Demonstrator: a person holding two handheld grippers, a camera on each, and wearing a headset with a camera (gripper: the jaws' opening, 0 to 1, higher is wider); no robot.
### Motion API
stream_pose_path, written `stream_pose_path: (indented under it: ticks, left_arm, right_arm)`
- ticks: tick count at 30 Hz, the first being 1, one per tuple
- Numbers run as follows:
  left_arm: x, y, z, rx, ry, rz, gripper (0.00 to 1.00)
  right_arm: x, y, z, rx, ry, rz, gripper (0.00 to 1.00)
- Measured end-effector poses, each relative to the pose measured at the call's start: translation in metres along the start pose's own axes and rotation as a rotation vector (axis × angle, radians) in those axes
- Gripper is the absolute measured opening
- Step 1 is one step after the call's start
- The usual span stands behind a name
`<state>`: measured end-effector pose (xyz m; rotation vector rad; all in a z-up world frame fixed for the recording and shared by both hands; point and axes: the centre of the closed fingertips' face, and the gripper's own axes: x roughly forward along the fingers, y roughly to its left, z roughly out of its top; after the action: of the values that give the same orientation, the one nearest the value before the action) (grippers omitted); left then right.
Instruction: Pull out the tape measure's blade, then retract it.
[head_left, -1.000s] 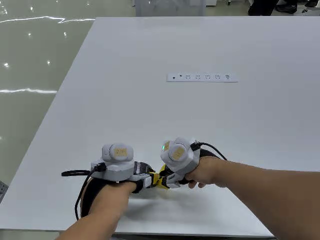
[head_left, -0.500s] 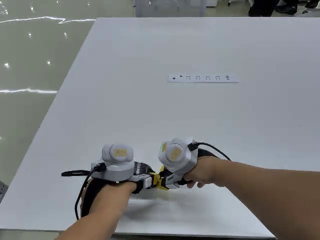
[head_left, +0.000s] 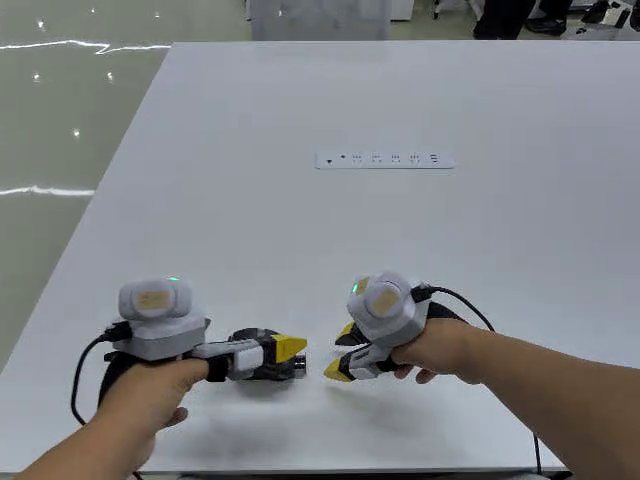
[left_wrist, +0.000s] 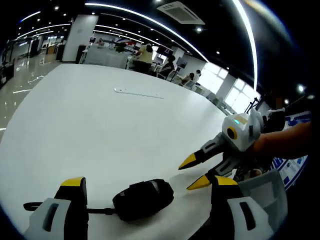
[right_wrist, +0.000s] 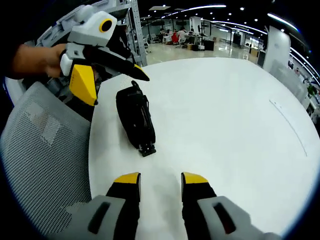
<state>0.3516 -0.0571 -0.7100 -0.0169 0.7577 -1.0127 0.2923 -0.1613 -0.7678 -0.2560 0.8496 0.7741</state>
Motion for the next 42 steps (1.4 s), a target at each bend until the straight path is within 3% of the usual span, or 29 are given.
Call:
stream_pose_path:
  ticks: [1, 3, 5, 8, 11, 12, 14, 18, 22, 24, 26, 29, 32, 35, 39, 42]
  left_arm:
    - [-0.003, 0.002, -0.001, 0.042, 0.006, 0.001, 1.0]
    - [-0.008, 0.005, 0.0, 0.129, -0.024, -0.003, 1.0]
    - [-0.013, 0.008, -0.005, 0.119, -0.018, -0.013, 1.0]
    - [-0.022, 0.01, -0.006, 0.119, -0.047, -0.03, 1.0]
    - [-0.029, 0.012, -0.013, 0.142, -0.041, -0.037, 1.0]
    - [-0.032, 0.014, -0.015, 0.186, -0.039, -0.027, 1.0]
    - [-0.037, 0.016, -0.016, 0.169, -0.042, -0.026, 1.0]
    - [-0.048, 0.02, -0.011, 0.153, -0.072, -0.023, 1.0]
    - [-0.061, 0.012, 0.001, 0.219, -0.121, -0.03, 1.0]
    - [-0.066, 0.008, 0.001, 0.236, -0.117, -0.037, 1.0]
    - [-0.07, 0.012, -0.003, 0.233, -0.098, -0.025, 1.0]
    - [-0.074, 0.015, -0.01, 0.188, -0.092, -0.039, 1.0]
    - [-0.075, 0.015, -0.019, 0.195, -0.084, -0.044, 1.0]
    - [-0.075, 0.013, -0.026, 0.206, -0.072, -0.052, 1.0]
    - [-0.078, 0.016, -0.023, 0.209, -0.079, -0.043, 1.0]
    - [-0.081, 0.017, -0.019, 0.213, -0.077, -0.044, 1.0]
  right_arm:
    - [-0.006, -0.001, -0.001, 0.011, -0.01, -0.009, 0.34]
    - [-0.021, -0.002, -0.007, 0.019, -0.03, -0.022, 0.37]
    - [-0.035, -0.003, -0.013, 0.035, -0.048, -0.048, 0.41]
    - [-0.055, -0.001, -0.022, 0.044, -0.075, -0.071, 0.46]
    - [-0.073, 0.001, -0.032, 0.06, -0.094, -0.095, 0.51]
    - [-0.08, 0.001, -0.036, 0.06, -0.101, -0.11, 0.52]
    - [-0.092, 0.001, -0.045, 0.06, -0.104, -0.135, 0.55]
    - [-0.108, 0.003, -0.059, 0.058, -0.109, -0.165, 0.6]
    - [-0.132, 0.007, -0.071, 0.097, -0.142, -0.189, 0.67]
    - [-0.144, 0.009, -0.078, 0.108, -0.155, -0.196, 0.74]
    - [-0.157, 0.003, -0.083, 0.133, -0.181, -0.234, 0.8]
    - [-0.175, -0.008, -0.093, 0.156, -0.2, -0.289, 0.83]
    - [-0.183, -0.018, -0.113, 0.139, -0.167, -0.331, 0.88]
    - [-0.191, -0.023, -0.126, 0.191, -0.179, -0.339, 0.93]
    - [-0.197, -0.024, -0.137, 0.189, -0.19, -0.361, 0.97]
    - [-0.2, -0.021, -0.136, 0.185, -0.203, -0.365, 1.0]
